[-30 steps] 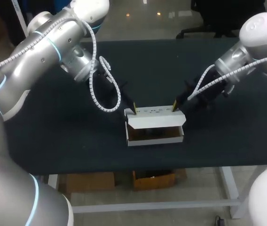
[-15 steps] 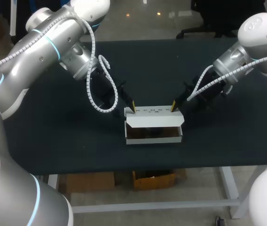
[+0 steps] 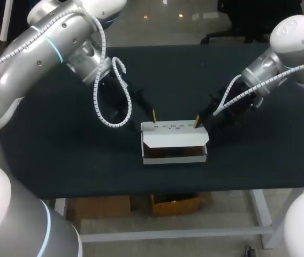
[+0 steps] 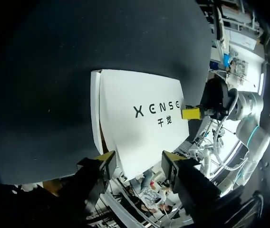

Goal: Assemble the packaging by folding the flat box into shape, placing the metal phone stand inside, and closing the box properly

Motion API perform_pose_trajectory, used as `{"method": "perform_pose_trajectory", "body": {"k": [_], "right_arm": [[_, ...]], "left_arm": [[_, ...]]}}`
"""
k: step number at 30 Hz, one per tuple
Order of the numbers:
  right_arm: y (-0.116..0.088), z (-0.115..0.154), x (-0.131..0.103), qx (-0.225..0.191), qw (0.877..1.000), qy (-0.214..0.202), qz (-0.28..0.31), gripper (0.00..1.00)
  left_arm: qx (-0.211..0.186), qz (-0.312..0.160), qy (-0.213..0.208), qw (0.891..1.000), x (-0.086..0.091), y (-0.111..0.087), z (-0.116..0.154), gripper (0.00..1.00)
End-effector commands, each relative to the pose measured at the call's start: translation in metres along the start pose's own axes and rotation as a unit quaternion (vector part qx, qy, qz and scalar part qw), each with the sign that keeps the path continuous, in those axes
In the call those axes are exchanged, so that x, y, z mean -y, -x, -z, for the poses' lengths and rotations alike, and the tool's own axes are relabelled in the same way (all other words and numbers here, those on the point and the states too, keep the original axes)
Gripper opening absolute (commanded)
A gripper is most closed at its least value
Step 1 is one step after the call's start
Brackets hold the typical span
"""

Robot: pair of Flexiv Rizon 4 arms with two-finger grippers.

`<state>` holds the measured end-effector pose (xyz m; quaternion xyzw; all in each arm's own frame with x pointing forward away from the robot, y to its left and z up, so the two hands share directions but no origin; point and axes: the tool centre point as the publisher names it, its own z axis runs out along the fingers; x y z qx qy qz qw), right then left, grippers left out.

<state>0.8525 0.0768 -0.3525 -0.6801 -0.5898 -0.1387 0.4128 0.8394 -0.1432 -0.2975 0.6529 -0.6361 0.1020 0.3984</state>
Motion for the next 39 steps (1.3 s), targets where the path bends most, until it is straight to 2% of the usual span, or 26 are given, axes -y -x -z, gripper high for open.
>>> {"method": "perform_pose_trajectory", "body": {"k": [1, 7, 16, 24, 34, 37, 39], "right_arm": [[0.0, 0.0, -0.004, -0.001, 1.0, -0.007, 0.002, 0.45], [0.001, 0.001, -0.004, -0.002, 1.0, -0.007, 0.005, 0.46], [0.003, 0.0, -0.005, -0.004, 1.0, -0.007, 0.006, 0.48], [0.004, 0.0, -0.007, -0.006, 1.0, -0.006, 0.004, 0.47], [0.003, -0.001, -0.008, -0.006, 1.0, -0.004, 0.002, 0.47], [0.002, -0.001, -0.008, -0.006, 1.0, -0.004, 0.001, 0.46], [0.002, -0.001, -0.008, -0.006, 1.0, -0.004, 0.001, 0.46]], "left_arm": [[0.005, -0.009, -0.044, 0.999, -0.011, -0.005, 0.004, 0.66], [0.021, -0.046, -0.059, 0.997, -0.018, -0.015, 0.006, 0.75], [0.046, -0.12, -0.073, 0.989, -0.025, -0.036, 0.007, 1.0], [0.074, -0.168, -0.066, 0.981, -0.026, -0.05, 0.004, 1.0], [0.097, -0.237, -0.058, 0.965, -0.027, -0.059, 0.004, 1.0], [0.108, -0.266, -0.049, 0.957, -0.027, -0.062, 0.004, 1.0], [0.126, -0.299, -0.036, 0.945, -0.027, -0.065, 0.004, 1.0]]}}
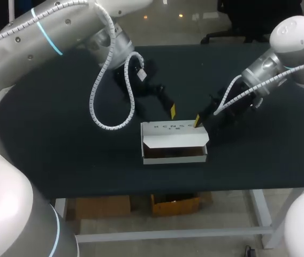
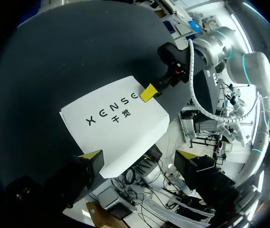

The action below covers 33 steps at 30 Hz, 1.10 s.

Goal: Assemble the packaging by folding the flat box into shape, placing the metal phone stand inside, and closing the box properly

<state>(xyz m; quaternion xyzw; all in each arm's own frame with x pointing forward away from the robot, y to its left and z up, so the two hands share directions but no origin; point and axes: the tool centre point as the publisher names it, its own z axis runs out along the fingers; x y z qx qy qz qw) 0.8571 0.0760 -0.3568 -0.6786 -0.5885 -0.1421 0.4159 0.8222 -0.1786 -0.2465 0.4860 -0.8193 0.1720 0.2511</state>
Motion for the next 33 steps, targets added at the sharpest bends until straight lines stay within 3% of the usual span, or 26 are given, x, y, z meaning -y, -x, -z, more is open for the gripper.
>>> {"method": "perform_pose_trajectory", "body": {"k": [1, 4, 8, 14, 33], "right_arm": [[0.0, 0.0, -0.003, -0.001, 1.0, -0.004, 0.0, 0.45], [0.0, 0.0, -0.003, -0.001, 1.0, -0.004, 0.0, 0.45], [0.0, 0.0, -0.003, -0.001, 1.0, -0.004, 0.0, 0.44], [0.0, 0.0, -0.003, -0.001, 1.0, -0.004, 0.0, 0.44], [0.0, 0.0, -0.003, -0.001, 1.0, -0.004, 0.0, 0.43]], "left_arm": [[0.023, -0.049, 0.025, 0.998, 0.009, -0.006, 0.0, 1.0], [0.044, -0.088, 0.037, 0.994, 0.013, -0.011, -0.001, 1.0], [0.083, -0.164, 0.079, 0.98, 0.017, -0.018, -0.004, 1.0], [0.115, -0.249, 0.131, 0.953, 0.0, -0.031, -0.026, 1.0], [0.115, -0.249, 0.131, 0.953, 0.0, -0.031, -0.026, 1.0]]}}
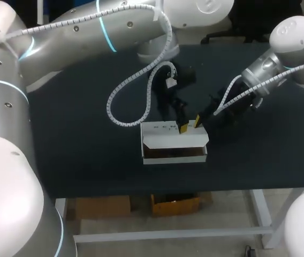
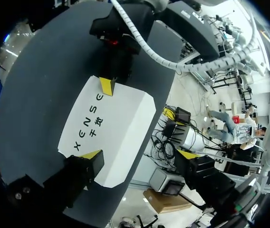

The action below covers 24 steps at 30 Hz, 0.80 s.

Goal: Assemble the packaging by folding the flat box into shape, placing the metal phone stand inside, and closing the box properly

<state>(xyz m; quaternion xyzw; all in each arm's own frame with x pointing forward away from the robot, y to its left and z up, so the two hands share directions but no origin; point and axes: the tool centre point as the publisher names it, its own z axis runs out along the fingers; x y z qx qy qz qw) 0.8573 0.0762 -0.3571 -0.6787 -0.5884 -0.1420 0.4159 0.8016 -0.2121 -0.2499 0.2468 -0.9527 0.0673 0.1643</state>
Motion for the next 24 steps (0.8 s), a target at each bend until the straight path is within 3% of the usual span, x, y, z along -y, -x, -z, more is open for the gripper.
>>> {"method": "perform_pose_trajectory", "body": {"k": [1, 2, 4, 5, 7, 10, 19, 24], "right_arm": [[0.0, 0.0, -0.002, -0.001, 1.0, -0.004, 0.0, 0.43], [0.0, 0.0, -0.002, -0.001, 1.0, -0.004, 0.0, 0.43], [0.0, 0.0, -0.002, -0.001, 1.0, -0.004, 0.0, 0.43], [0.0, 0.0, -0.002, -0.001, 1.0, -0.004, 0.0, 0.42], [0.0, 0.0, -0.002, -0.001, 1.0, -0.004, 0.0, 0.42], [0.0, 0.0, -0.002, -0.001, 1.0, -0.004, 0.0, 0.42], [0.0, 0.0, -0.002, -0.001, 1.0, -0.004, 0.0, 0.41], [0.0, 0.0, -0.002, -0.001, 1.0, -0.004, 0.0, 0.41]], "left_arm": [[-0.001, 0.0, 0.004, 1.0, 0.003, 0.001, 0.0, 1.0], [-0.001, 0.0, 0.004, 1.0, 0.003, 0.001, 0.0, 1.0], [0.005, -0.049, -0.007, 0.999, 0.0, 0.009, 0.001, 1.0], [0.017, -0.046, -0.009, 0.999, 0.0, 0.014, 0.0, 1.0], [0.04, -0.094, -0.017, 0.995, -0.001, 0.018, -0.001, 1.0], [0.076, -0.118, -0.008, 0.99, -0.001, 0.024, -0.002, 1.0], [0.155, -0.149, 0.017, 0.977, 0.004, 0.032, -0.01, 1.0], [0.205, -0.179, 0.009, 0.962, -0.002, 0.03, -0.013, 1.0]]}}
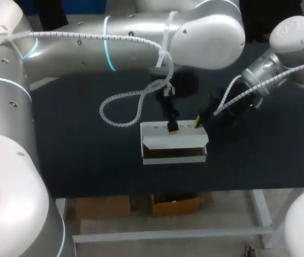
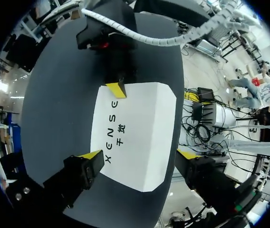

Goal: Assemble the packaging by folding the flat box into shape, placing the metal phone stand inside, and closing the box properly

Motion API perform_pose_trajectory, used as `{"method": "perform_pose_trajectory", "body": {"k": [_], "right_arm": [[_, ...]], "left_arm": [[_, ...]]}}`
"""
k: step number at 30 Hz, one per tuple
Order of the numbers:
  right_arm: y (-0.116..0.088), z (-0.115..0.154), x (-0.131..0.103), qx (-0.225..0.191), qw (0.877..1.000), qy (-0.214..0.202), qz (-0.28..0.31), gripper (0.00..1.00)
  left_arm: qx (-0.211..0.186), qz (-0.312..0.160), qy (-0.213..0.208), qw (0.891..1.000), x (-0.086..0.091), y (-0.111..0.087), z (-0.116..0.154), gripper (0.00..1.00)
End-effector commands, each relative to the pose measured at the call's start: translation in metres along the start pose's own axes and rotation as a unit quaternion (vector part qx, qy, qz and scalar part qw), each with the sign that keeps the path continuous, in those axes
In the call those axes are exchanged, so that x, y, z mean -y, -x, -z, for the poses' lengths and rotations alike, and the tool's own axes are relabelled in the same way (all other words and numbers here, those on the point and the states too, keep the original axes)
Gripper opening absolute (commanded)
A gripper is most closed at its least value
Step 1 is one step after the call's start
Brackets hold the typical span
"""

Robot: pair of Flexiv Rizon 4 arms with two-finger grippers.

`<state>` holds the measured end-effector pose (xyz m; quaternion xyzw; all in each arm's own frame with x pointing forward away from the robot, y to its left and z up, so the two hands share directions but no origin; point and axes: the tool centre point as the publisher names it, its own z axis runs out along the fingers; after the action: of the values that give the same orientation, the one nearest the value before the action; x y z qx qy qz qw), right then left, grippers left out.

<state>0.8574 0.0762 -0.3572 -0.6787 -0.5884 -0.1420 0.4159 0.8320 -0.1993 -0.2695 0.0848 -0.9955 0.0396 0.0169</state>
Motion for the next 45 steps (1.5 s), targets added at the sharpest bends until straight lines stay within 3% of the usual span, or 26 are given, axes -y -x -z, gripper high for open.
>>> {"method": "perform_pose_trajectory", "body": {"k": [1, 10, 17, 19, 45], "right_arm": [[0.0, 0.0, -0.002, -0.001, 1.0, -0.004, 0.0, 0.41], [0.0, 0.0, -0.002, -0.001, 1.0, -0.004, 0.0, 0.4], [0.0, 0.0, -0.002, -0.001, 1.0, -0.004, 0.0, 0.4], [0.0, 0.0, -0.002, -0.001, 1.0, -0.004, 0.0, 0.4], [0.0, 0.0, -0.002, -0.001, 1.0, -0.004, 0.0, 0.38]], "left_arm": [[0.071, -0.009, 0.001, 0.997, -0.002, -0.011, -0.004, 1.0], [0.104, -0.028, -0.002, 0.994, -0.006, -0.012, -0.01, 1.0], [0.126, -0.016, 0.001, 0.992, -0.008, -0.011, -0.012, 1.0], [0.124, 0.002, 0.009, 0.992, -0.007, -0.01, -0.012, 1.0], [0.144, 0.001, 0.026, 0.989, -0.007, -0.005, -0.018, 1.0]]}}
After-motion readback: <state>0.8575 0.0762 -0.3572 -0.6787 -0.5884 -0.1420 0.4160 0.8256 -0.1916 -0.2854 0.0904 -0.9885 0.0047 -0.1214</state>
